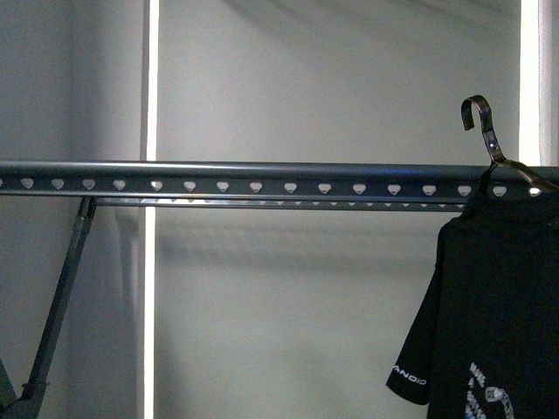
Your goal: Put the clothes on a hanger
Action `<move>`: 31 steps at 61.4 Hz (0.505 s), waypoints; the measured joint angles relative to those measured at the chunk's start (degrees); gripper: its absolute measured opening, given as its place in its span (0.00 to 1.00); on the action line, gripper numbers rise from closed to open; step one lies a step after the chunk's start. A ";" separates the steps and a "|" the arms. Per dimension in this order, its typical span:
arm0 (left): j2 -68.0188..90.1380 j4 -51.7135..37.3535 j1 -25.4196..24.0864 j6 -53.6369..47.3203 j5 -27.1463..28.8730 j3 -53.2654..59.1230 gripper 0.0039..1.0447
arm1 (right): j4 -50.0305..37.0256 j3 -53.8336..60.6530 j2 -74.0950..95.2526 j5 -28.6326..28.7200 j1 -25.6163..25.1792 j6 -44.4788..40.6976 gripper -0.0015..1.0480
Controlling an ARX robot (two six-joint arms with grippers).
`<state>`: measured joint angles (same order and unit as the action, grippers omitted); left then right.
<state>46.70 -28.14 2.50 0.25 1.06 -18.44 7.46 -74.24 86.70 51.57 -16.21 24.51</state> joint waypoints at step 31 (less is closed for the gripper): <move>-12.96 1.05 -2.38 -0.13 -0.94 11.93 0.03 | -2.89 -14.43 14.38 -10.43 6.19 14.27 0.04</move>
<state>33.74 -27.09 0.12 0.12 0.12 -6.50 4.58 -88.66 101.08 41.15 -10.02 38.79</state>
